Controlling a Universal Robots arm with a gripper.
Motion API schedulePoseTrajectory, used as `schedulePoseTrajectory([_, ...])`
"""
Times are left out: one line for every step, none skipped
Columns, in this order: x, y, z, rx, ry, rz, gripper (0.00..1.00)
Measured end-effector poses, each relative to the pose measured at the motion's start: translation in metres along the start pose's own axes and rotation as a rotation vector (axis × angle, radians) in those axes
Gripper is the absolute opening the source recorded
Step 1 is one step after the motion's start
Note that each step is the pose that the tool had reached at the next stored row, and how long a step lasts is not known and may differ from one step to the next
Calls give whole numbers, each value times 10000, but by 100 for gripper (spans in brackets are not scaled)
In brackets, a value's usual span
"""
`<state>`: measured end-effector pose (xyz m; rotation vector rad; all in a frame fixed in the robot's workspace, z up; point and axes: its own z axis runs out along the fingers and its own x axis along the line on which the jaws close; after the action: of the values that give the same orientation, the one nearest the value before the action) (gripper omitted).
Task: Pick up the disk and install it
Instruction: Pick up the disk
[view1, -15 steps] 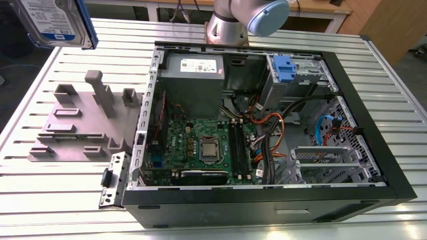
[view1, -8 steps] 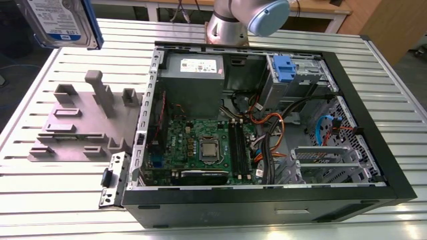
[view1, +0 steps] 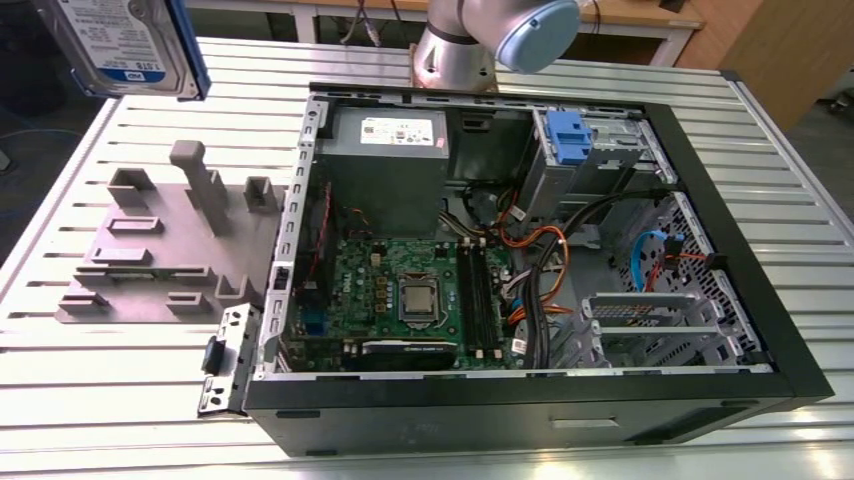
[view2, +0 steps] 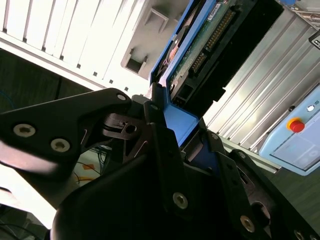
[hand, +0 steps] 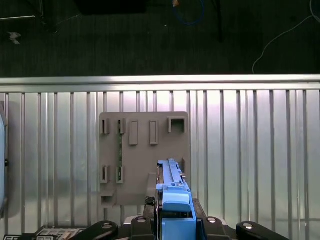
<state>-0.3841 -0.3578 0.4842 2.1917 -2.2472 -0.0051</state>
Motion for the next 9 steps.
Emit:
schedulePoseTrajectory([7, -1, 0, 0, 3, 0, 36])
schedulePoseTrajectory([13, -2, 0, 0, 7, 0, 36])
schedulePoseTrajectory([21, -3, 0, 0, 13, 1, 36])
schedulePoseTrajectory([28, -5, 0, 0, 19, 1, 36])
schedulePoseTrajectory([36, -6, 0, 1, 26, 1, 36])
schedulePoseTrajectory([41, -9, 0, 0, 34, 1, 36])
schedulePoseTrajectory([45, -12, 0, 1, 45, 1, 36])
schedulePoseTrajectory([47, -15, 0, 1, 55, 1, 36])
schedulePoseTrajectory([48, -20, 0, 1, 61, 1, 36])
